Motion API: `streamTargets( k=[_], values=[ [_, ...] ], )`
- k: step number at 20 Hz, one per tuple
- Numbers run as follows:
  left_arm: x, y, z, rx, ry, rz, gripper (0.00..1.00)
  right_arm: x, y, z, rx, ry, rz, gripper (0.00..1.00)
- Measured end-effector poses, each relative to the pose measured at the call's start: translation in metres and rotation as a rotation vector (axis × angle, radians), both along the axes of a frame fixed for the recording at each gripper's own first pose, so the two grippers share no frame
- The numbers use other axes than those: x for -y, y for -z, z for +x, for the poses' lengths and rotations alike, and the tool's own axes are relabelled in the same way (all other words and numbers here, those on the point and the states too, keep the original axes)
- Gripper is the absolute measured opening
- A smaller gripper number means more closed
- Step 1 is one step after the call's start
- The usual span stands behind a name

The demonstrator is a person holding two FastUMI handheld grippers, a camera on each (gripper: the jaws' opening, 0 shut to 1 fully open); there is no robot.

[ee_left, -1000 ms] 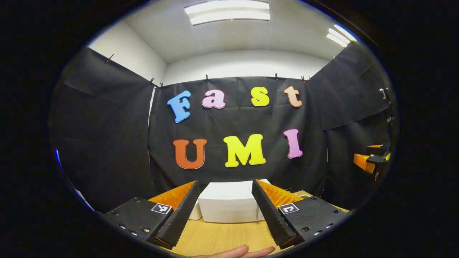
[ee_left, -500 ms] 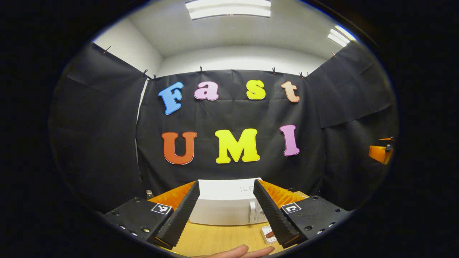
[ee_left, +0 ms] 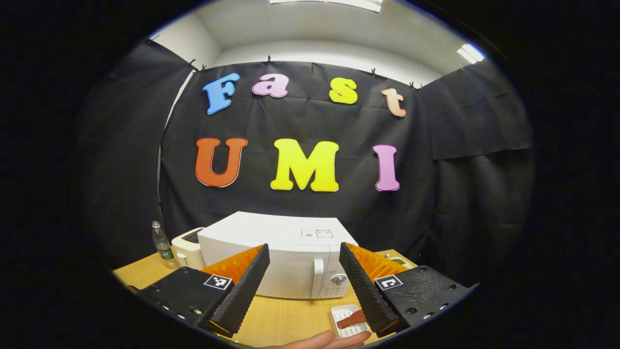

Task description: Open the microwave oven with the left hand, put the food in, and close the microwave oven.

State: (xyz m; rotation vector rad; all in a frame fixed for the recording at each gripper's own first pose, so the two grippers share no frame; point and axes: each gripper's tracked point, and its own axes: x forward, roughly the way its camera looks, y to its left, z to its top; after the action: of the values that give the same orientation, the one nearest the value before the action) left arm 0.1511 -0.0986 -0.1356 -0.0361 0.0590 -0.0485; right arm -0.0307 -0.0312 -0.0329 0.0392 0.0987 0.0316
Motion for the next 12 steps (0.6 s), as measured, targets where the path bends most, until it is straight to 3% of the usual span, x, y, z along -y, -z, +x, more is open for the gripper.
streamTargets(
  k=[1,3,5,7,8,12],
  values=[
    [0.0,0.012,0.01,-0.021,-0.027,-0.03,0.92,-0.002,0.004,-0.001,-0.011,-0.015,0.006,1.0],
    [0.021,0.037,0.029,-0.078,0.006,-0.093,0.92,-0.007,0.013,-0.005,-0.039,-0.043,0.018,0.95],
    [0.028,0.052,0.045,-0.084,0.018,-0.107,0.92,-0.009,0.021,-0.006,-0.054,-0.061,0.02,1.0],
    [0.027,0.071,0.058,-0.1,0.005,-0.091,0.92,-0.006,0.03,-0.006,-0.069,-0.061,-0.005,1.0],
    [0.026,0.08,0.063,-0.106,-0.004,-0.077,0.92,-0.004,0.035,-0.009,-0.081,-0.058,-0.019,0.95],
    [0.026,0.114,0.082,-0.128,0.007,0.011,0.92,0.003,0.035,-0.02,-0.077,-0.07,-0.011,1.0]
  ],
)
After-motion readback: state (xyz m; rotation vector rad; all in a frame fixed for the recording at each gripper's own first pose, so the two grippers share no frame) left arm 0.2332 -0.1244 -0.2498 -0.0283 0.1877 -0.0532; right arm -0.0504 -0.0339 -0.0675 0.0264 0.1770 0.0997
